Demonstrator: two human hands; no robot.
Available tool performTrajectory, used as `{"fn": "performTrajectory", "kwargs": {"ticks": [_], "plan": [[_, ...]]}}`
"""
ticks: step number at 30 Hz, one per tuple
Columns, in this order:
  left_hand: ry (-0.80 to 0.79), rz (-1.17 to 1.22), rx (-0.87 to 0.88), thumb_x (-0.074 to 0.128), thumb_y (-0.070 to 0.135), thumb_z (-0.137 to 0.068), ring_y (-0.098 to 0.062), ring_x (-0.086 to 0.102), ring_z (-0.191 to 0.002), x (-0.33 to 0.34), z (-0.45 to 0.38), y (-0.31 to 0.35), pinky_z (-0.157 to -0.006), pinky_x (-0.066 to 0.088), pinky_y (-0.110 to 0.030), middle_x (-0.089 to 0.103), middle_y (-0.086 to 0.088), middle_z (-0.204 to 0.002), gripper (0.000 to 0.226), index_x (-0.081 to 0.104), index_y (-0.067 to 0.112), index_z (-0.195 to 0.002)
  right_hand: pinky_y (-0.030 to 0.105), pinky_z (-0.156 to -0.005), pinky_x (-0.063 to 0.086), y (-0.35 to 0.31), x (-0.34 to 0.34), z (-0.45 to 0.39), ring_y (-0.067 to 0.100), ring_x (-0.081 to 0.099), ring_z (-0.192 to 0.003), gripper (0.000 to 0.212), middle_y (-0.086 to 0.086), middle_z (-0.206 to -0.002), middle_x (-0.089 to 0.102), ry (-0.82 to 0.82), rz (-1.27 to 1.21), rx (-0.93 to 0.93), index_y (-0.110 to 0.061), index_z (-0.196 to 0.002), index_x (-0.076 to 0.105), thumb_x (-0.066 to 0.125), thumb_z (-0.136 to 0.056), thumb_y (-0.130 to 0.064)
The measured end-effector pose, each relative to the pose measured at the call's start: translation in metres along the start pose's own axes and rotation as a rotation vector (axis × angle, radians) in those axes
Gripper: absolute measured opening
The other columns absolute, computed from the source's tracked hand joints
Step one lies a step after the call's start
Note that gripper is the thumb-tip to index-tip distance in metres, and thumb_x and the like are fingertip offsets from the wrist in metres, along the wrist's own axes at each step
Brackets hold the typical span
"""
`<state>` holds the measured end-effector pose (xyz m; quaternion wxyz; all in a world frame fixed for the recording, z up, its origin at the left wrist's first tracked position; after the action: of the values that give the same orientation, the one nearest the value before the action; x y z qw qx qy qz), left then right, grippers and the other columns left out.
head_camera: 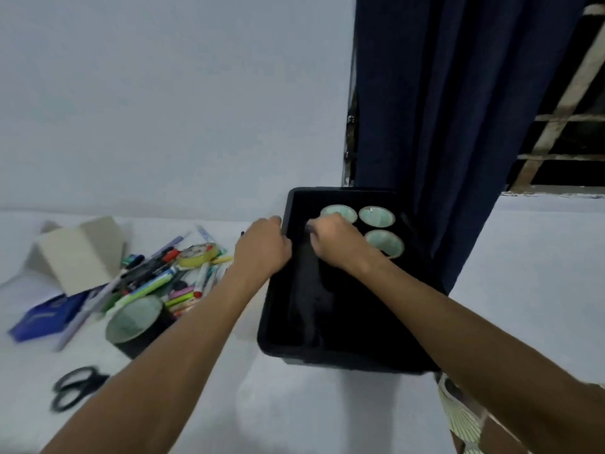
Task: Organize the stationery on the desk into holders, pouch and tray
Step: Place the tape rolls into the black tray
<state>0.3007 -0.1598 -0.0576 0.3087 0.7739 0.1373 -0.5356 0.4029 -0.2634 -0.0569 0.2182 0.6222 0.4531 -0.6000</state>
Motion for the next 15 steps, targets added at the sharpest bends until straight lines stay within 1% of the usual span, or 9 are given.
{"fn": "performTrajectory", "kwargs": {"ticks": [2, 4, 5, 8, 9, 11, 12, 14, 15], "plan": [[-0.013, -0.006, -0.037, 0.048, 0.019, -0.089, -0.031, 0.06, -0.102, -0.012, 0.002, -0.016, -0.084, 0.049, -0.037, 0.062, -0.014, -0.109, 0.035, 0.056, 0.004, -0.12, 0.037, -0.08, 0.052, -0.015, 0.002, -0.014, 0.033, 0.061, -0.102, 0.024, 0.014, -0.106, 0.065, -0.011, -0.027, -0.069, -0.012, -0.099, 0.065, 0.044, -0.09, -0.017], [-0.011, -0.026, -0.098, 0.05, 0.018, -0.087, -0.032, 0.058, -0.108, -0.024, 0.008, -0.037, -0.087, 0.047, -0.038, 0.06, -0.015, -0.116, 0.035, 0.057, 0.005, -0.118, 0.035, -0.096, 0.047, -0.032, 0.008, -0.025, 0.027, 0.056, -0.116, 0.031, 0.011, -0.123, 0.063, -0.05, -0.075, -0.156, -0.013, -0.12, 0.063, 0.046, -0.094, -0.017], [0.004, -0.04, -0.169, 0.051, 0.018, -0.086, -0.033, 0.057, -0.108, -0.036, 0.018, -0.061, -0.085, 0.047, -0.037, 0.059, -0.015, -0.115, 0.033, 0.059, 0.005, -0.115, 0.034, -0.099, 0.045, -0.056, 0.014, -0.035, 0.025, 0.054, -0.119, 0.033, 0.009, -0.128, 0.061, -0.089, -0.112, -0.225, -0.013, -0.125, 0.061, 0.047, -0.095, -0.017], [-0.002, -0.109, -0.286, 0.054, 0.021, -0.083, -0.033, 0.062, -0.094, -0.059, 0.045, -0.111, -0.068, 0.045, -0.031, 0.064, -0.015, -0.099, 0.026, 0.066, 0.008, -0.101, 0.034, -0.099, 0.044, -0.103, 0.032, -0.055, 0.024, 0.055, -0.117, 0.032, 0.009, -0.129, 0.06, -0.201, -0.121, -0.351, -0.012, -0.124, 0.061, 0.05, -0.095, -0.017], [-0.019, -0.131, -0.312, 0.056, 0.025, -0.084, -0.033, 0.063, -0.093, -0.064, 0.056, -0.123, -0.068, 0.045, -0.031, 0.065, -0.014, -0.1, 0.027, 0.068, 0.01, -0.103, 0.035, -0.098, 0.044, -0.115, 0.04, -0.061, 0.025, 0.055, -0.116, 0.031, 0.01, -0.129, 0.06, -0.234, -0.109, -0.377, -0.012, -0.123, 0.062, 0.052, -0.095, -0.018], [-0.059, -0.125, -0.375, 0.059, 0.037, -0.086, -0.031, 0.062, -0.098, -0.07, 0.076, -0.138, -0.077, 0.048, -0.033, 0.066, -0.012, -0.108, 0.035, 0.067, 0.014, -0.112, 0.037, -0.097, 0.045, -0.131, 0.057, -0.07, 0.027, 0.056, -0.115, 0.032, 0.013, -0.129, 0.059, -0.284, -0.075, -0.399, -0.011, -0.123, 0.062, 0.053, -0.094, -0.018], [-0.081, -0.104, -0.413, 0.059, 0.043, -0.085, -0.028, 0.061, -0.1, -0.071, 0.085, -0.146, -0.079, 0.049, -0.033, 0.065, -0.01, -0.11, 0.039, 0.067, 0.016, -0.112, 0.037, -0.096, 0.045, -0.137, 0.065, -0.073, 0.029, 0.056, -0.114, 0.032, 0.014, -0.129, 0.058, -0.306, -0.064, -0.401, -0.011, -0.124, 0.062, 0.054, -0.093, -0.018], [-0.129, -0.046, -0.451, 0.059, 0.055, -0.082, -0.021, 0.061, -0.096, -0.068, 0.1, -0.159, -0.078, 0.05, -0.031, 0.066, -0.004, -0.107, 0.045, 0.067, 0.019, -0.108, 0.033, -0.09, 0.047, -0.145, 0.08, -0.079, 0.03, 0.058, -0.109, 0.032, 0.016, -0.126, 0.059, -0.341, -0.046, -0.383, -0.011, -0.124, 0.062, 0.053, -0.094, -0.017], [-0.148, -0.031, -0.451, 0.059, 0.058, -0.081, -0.019, 0.061, -0.093, -0.065, 0.107, -0.164, -0.077, 0.051, -0.03, 0.067, -0.001, -0.104, 0.048, 0.067, 0.02, -0.109, 0.031, -0.088, 0.045, -0.148, 0.089, -0.081, 0.03, 0.059, -0.107, 0.032, 0.018, -0.125, 0.059, -0.358, -0.024, -0.375, -0.01, -0.124, 0.062, 0.051, -0.095, -0.016]]}}
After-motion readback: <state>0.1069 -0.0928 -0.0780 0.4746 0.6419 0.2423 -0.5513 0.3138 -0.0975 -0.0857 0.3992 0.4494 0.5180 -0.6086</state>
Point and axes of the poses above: each hand's wrist, its own z-axis away from the middle knuckle, its own x-axis out of the palm, y = z × x, the point moved 2 cm from there along -z, towards the middle knuckle
